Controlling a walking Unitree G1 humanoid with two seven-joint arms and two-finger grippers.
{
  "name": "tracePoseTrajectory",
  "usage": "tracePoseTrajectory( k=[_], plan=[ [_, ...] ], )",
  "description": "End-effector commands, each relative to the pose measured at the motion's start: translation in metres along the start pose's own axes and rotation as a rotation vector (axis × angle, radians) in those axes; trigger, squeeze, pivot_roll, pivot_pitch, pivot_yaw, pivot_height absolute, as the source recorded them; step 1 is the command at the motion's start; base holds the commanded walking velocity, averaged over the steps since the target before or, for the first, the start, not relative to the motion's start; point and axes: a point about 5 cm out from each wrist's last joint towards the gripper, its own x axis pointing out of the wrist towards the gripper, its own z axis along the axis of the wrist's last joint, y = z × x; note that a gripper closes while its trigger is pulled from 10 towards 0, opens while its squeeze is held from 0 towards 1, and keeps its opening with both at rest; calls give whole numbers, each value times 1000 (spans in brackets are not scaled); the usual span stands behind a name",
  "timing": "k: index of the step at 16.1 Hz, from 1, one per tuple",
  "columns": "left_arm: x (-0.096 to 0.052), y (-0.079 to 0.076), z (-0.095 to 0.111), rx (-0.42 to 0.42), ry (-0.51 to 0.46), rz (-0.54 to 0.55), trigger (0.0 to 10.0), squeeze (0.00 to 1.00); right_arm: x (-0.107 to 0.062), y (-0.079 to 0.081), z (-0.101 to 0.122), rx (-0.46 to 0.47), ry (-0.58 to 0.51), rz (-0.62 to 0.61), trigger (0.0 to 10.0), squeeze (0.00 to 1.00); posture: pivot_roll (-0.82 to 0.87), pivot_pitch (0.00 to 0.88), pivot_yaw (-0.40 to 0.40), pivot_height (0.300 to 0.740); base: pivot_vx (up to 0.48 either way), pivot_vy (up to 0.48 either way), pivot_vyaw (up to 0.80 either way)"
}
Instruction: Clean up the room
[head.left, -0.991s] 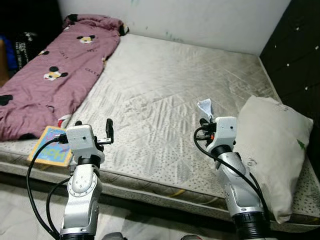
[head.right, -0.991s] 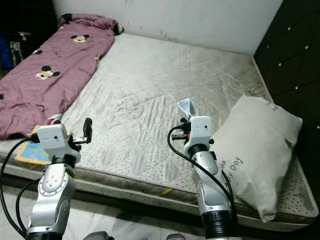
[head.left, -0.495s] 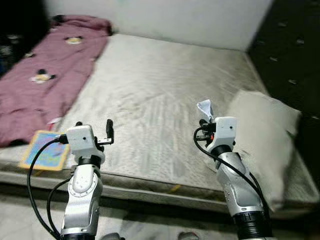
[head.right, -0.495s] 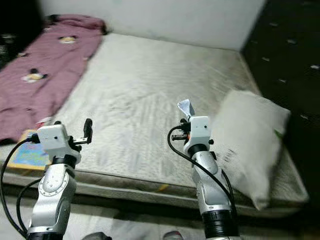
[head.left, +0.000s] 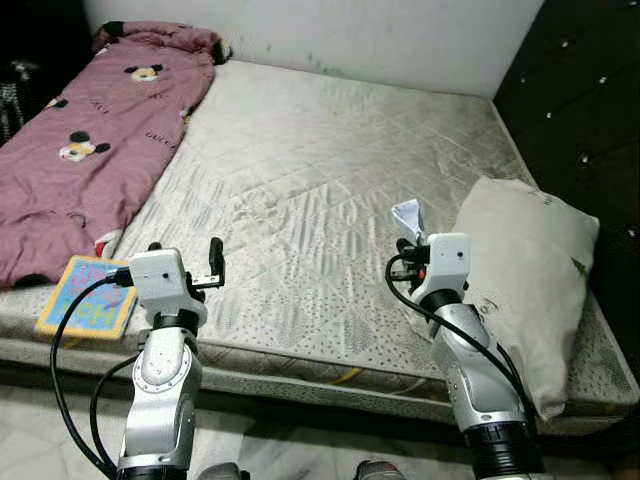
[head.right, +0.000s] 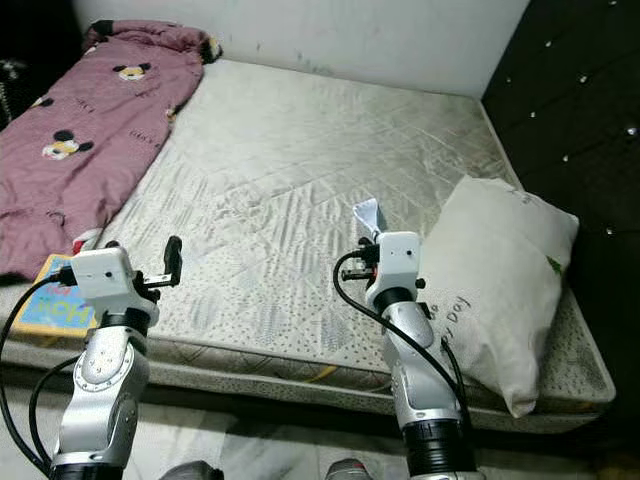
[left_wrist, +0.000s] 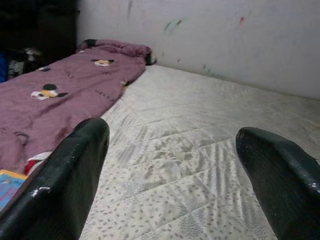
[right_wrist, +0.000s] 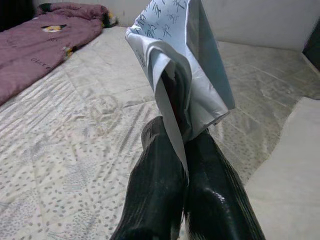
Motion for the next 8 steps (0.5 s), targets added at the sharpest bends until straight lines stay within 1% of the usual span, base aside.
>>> tracePoseTrajectory(
  k=[1,3,7,8],
  plan=[
    [0,-4,-1,-8,9,-13,10000,0,0,-5,0,1,10,-15,10000,0,-34,0,-41,740,0,345,-800],
    [1,-4,-1,-9,9,-13,10000,0,0,-5,0,1,9,-14,10000,0,-34,0,-41,740,0,345,-488],
    [1,-4,-1,-9,11,-15,10000,0,0,-5,0,2,9,-13,10000,0,-35,0,-41,740,0,321,0],
    [0,-4,-1,-6,11,-18,10000,0,0,-4,0,1,10,-12,10000,0,-36,0,-40,740,0,0,0]
  ],
)
